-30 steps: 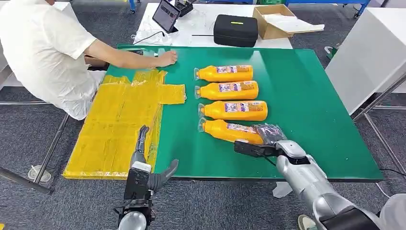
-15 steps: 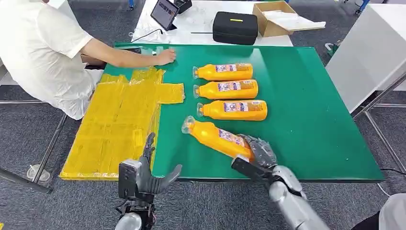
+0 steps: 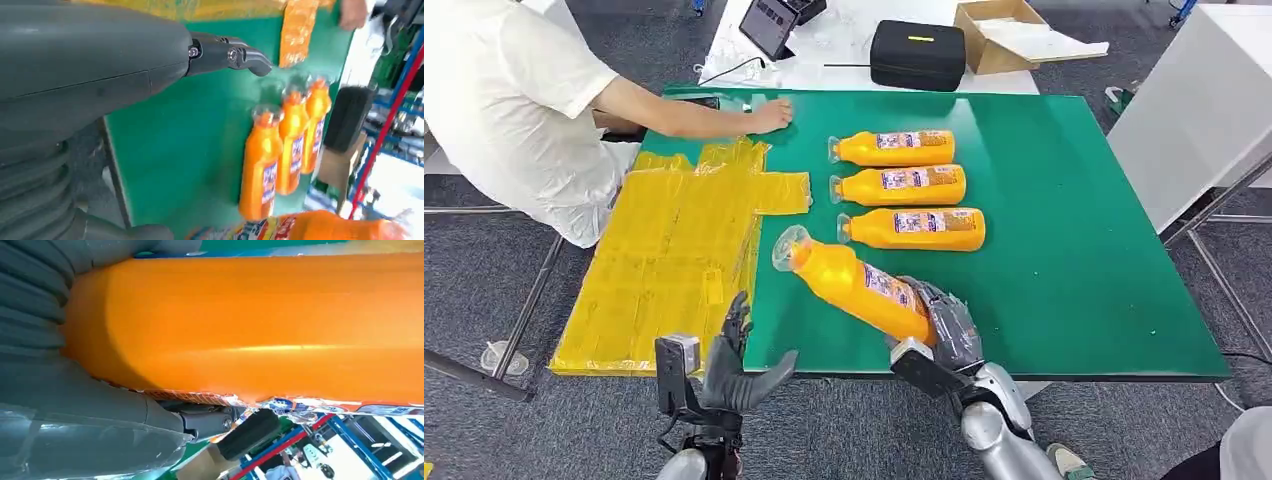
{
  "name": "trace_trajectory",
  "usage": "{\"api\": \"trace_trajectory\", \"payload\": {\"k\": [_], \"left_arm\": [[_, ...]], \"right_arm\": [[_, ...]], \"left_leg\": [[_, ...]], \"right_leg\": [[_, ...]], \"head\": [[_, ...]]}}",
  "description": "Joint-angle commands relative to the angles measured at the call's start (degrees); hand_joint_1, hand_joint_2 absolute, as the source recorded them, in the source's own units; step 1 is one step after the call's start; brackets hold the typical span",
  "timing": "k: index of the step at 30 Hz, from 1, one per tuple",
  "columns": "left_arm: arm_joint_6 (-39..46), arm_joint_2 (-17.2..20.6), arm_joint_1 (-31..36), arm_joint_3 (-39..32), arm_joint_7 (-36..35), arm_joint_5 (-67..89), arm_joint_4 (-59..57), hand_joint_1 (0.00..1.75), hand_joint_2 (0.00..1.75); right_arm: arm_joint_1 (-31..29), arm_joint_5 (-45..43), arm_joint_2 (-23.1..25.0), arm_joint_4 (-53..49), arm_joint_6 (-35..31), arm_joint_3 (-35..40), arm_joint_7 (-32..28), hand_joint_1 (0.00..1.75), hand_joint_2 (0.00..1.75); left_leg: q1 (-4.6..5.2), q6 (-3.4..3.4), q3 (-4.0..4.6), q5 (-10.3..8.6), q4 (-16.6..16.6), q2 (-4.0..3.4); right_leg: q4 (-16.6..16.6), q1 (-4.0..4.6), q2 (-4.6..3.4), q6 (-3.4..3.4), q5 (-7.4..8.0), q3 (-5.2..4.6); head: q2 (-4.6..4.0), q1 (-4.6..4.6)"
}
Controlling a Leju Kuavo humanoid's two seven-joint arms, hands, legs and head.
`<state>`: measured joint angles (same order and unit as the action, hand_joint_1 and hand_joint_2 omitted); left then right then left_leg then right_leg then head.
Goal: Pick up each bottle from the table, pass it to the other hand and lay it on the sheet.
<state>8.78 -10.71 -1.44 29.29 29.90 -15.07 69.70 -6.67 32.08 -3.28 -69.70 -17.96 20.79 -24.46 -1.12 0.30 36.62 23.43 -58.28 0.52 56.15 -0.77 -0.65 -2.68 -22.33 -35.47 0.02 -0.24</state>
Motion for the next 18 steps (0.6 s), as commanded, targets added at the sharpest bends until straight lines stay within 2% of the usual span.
{"api": "trace_trajectory", "payload": {"k": [1, 5, 14, 18], "left_arm": [[-13.6, 2.3, 2.6, 1.8, -0.9, -5.8, -1.8, 0.0, 1.75], [-16.3, 1.4, 4.3, 1.6, -0.2, -3.8, -2.4, 0.0, 1.75], [-16.6, 1.2, 4.1, 1.2, 0.0, -3.1, -2.1, 0.0, 1.75], [-19.9, 0.6, 4.6, 0.4, -1.2, -5.8, -2.8, 0.0, 1.75]], "right_arm": [[-6.1, -1.7, 4.7, 9.5, 5.9, 6.6, -1.7, 1.75, 1.75], [-10.6, -4.2, 7.4, 18.7, 9.5, 10.2, -2.0, 1.75, 1.75], [-11.0, -4.5, 7.1, 19.4, 9.3, 10.8, -2.9, 1.75, 1.75], [-12.2, -4.5, 9.1, 21.4, 8.6, 12.3, -4.8, 1.75, 1.75]], "left_leg": [[0.01, 0.0, -0.18, 0.07, 0.0, -0.27], [-0.06, 0.0, -0.2, 0.05, 0.1, -0.31], [-0.05, 0.0, -0.06, -0.03, 0.0, -0.11], [-0.05, -0.01, -0.07, -0.01, 0.0, -0.14]], "right_leg": [[0.0, 0.02, -0.19, 0.1, 0.0, 0.09], [0.0, 0.1, -0.22, 0.12, 0.04, 0.07], [0.0, 0.05, -0.04, 0.07, -0.01, 0.02], [0.0, 0.03, -0.05, 0.1, -0.03, 0.02]], "head": [[-0.02, -0.02], [-0.02, -0.02], [-0.02, 0.0], [-0.02, 0.0]]}}
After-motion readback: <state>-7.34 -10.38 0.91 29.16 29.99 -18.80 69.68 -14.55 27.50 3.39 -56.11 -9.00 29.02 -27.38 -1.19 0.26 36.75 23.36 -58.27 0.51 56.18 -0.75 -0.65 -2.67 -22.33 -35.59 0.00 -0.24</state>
